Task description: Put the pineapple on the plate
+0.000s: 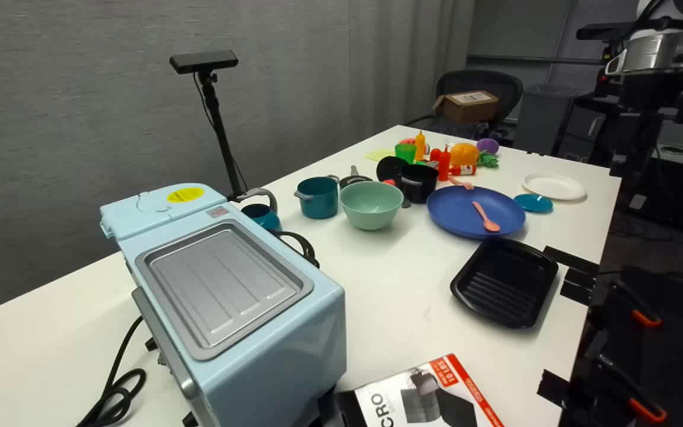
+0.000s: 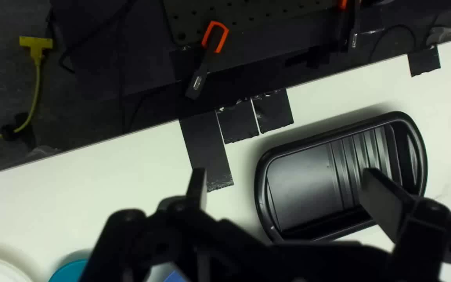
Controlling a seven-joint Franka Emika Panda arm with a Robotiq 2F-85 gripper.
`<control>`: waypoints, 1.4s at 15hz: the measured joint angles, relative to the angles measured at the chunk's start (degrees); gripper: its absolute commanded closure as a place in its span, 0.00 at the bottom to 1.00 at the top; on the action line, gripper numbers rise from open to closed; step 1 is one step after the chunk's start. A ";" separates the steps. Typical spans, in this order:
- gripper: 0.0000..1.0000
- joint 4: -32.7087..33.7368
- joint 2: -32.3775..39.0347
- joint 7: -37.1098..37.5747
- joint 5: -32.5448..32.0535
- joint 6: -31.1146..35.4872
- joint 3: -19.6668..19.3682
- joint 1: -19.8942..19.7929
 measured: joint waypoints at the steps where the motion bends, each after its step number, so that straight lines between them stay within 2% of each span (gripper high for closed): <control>1: 0.00 0.00 0.03 0.00 0.00 0.00 0.00 0.00; 14: 0.00 0.58 0.52 0.17 0.53 0.72 0.46 0.00; 21: 0.00 9.01 10.66 2.36 3.64 12.58 3.45 1.24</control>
